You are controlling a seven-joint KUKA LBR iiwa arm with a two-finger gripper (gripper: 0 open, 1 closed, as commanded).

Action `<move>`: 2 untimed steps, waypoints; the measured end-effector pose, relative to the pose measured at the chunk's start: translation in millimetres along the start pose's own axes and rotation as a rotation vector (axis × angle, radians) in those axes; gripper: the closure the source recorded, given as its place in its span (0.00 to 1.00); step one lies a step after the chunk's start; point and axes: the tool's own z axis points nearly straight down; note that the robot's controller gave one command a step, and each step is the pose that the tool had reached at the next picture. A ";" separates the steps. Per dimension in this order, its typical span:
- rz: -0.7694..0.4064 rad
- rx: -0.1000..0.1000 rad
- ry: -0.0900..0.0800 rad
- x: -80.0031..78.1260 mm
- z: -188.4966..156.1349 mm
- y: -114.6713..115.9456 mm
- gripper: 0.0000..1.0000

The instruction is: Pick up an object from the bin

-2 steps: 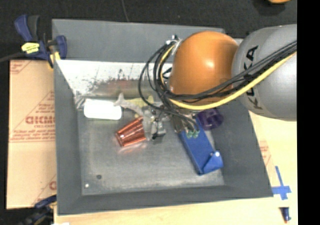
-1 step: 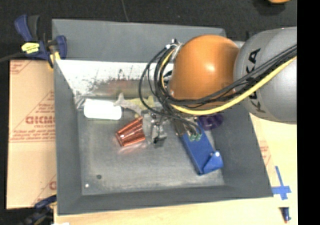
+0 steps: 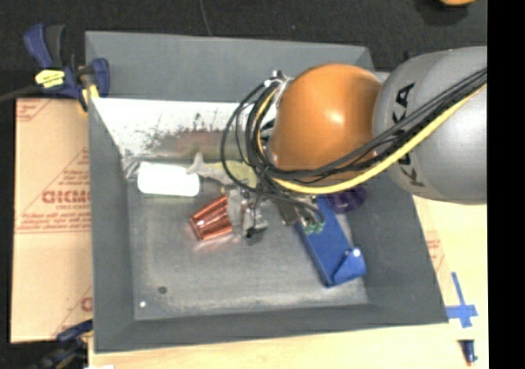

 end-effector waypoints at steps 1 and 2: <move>0.174 -0.001 0.005 -5.9 -14.7 -12.4 1.00; -0.041 -0.001 -0.002 -11.2 31.2 -0.1 1.00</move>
Offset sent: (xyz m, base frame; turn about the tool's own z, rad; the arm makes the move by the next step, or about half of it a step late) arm 0.0123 0.0174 -0.0770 -0.1431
